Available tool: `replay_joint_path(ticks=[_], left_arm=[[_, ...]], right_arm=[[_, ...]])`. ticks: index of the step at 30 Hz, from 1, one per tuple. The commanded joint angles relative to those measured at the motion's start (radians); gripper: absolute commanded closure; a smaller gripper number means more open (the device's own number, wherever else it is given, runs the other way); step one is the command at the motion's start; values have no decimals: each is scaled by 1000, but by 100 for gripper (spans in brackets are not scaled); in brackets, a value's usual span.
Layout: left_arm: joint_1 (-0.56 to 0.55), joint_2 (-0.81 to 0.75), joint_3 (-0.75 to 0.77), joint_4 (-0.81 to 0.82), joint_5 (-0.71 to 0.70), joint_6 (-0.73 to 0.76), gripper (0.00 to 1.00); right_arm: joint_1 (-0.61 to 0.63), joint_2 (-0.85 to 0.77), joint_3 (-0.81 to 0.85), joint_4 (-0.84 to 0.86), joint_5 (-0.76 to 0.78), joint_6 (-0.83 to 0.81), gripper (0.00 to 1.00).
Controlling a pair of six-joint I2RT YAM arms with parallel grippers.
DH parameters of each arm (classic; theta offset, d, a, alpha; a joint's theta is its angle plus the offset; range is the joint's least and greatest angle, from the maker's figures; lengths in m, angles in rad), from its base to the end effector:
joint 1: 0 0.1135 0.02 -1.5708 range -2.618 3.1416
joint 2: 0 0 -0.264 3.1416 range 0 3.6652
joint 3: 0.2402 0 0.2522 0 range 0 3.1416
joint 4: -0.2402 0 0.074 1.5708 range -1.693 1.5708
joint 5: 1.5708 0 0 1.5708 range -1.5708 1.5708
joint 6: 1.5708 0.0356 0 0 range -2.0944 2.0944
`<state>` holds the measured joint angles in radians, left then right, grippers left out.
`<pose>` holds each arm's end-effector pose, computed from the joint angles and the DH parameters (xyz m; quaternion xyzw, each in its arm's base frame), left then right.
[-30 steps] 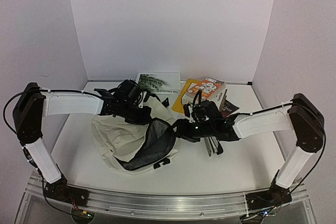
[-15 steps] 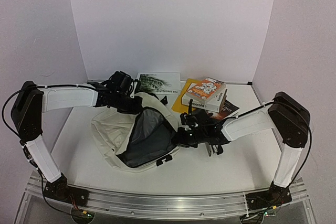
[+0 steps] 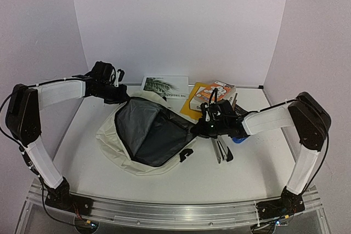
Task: Pack the student bag
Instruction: Unzip the student bag at the center of the board.
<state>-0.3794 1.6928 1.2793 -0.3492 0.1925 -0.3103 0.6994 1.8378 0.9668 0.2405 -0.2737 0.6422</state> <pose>0.3498 -0.1468 0.2568 0.0694 0.9134 -0.2155 0.3384 0.2852 0.2525 0.1556 -0.0870 0.8810 0.3742 0.2759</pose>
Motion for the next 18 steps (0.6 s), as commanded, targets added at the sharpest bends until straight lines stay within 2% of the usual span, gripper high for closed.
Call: replay_joint_path(ticks=[1, 8, 10, 12, 15, 18], left_arm=[[94, 2, 71, 32, -113, 27, 100], [142, -3, 47, 26, -172, -32, 100], [145, 3, 28, 56, -108, -50, 100], [144, 35, 8, 122, 51, -65, 100], [137, 98, -8, 183, 184, -103, 100], [118, 143, -17, 213, 211, -107, 100]], right_arm=[[-65, 18, 33, -101, 50, -73, 100], [-115, 35, 46, -113, 56, -78, 100], [-115, 43, 55, -115, 50, -84, 100], [-114, 57, 79, -115, 21, -93, 100], [-115, 71, 107, -115, -19, -95, 100], [-112, 60, 120, -115, -39, -89, 89]])
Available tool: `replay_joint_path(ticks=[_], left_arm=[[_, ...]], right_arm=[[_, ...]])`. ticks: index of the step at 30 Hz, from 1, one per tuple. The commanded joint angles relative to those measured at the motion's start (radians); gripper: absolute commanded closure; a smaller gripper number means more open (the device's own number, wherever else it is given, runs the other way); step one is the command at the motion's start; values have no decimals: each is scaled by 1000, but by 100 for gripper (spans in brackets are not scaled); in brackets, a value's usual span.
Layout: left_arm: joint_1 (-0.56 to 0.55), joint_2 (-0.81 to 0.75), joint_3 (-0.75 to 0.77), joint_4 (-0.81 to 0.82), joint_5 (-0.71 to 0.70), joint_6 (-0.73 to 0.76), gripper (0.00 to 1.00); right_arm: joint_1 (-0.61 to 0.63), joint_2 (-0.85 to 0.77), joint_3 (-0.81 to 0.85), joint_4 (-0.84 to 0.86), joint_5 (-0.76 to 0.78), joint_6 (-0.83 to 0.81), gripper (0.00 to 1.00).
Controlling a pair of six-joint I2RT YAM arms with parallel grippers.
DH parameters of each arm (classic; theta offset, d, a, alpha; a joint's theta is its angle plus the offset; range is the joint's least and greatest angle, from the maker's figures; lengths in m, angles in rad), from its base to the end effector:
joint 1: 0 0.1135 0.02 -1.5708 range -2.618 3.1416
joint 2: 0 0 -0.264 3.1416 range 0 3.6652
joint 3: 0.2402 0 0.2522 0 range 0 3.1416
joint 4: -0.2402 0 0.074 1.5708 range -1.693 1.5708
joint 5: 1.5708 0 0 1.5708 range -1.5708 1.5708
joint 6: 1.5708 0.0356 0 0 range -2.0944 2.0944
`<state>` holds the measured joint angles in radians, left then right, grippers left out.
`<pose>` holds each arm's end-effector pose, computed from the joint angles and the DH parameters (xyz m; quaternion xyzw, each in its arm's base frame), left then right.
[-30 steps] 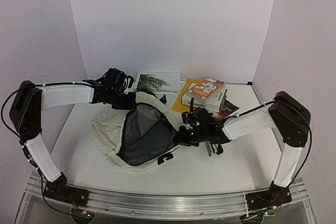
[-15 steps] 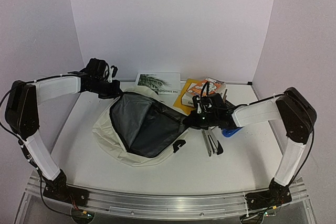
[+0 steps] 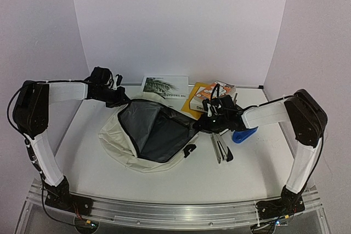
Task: Pack the student bag
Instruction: Unzip the student bag at the center of the board.
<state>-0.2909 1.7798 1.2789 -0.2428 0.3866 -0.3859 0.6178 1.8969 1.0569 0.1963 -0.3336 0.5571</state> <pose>0.3766 -0.1268 0.2343 0.0344 0.9013 -0.2969 0.3136 0.3184 0.2405 0.1566 -0.1010 0.8794 0.3680 0.2847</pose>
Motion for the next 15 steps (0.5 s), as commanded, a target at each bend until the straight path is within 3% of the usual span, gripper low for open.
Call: replay_joint_path(ticks=[1, 3, 6, 10, 14, 15], left_arm=[[24, 70, -15, 117, 26, -27, 100], [8, 103, -2, 120, 45, -21, 96], [-14, 130, 19, 108, 42, -10, 89], [-35, 118, 20, 103, 26, 7, 60], [-36, 59, -21, 120, 41, 15, 23], [-37, 48, -28, 116, 40, 18, 19]], right_arm=[[-28, -5, 31, -70, 17, -1, 83], [-22, -23, 29, -70, 8, 7, 68], [-3, -50, 13, -70, 2, 25, 58], [43, -88, -28, -70, 16, 77, 46], [99, -115, -61, -58, 25, 135, 36], [107, -120, -64, -57, 30, 143, 34]])
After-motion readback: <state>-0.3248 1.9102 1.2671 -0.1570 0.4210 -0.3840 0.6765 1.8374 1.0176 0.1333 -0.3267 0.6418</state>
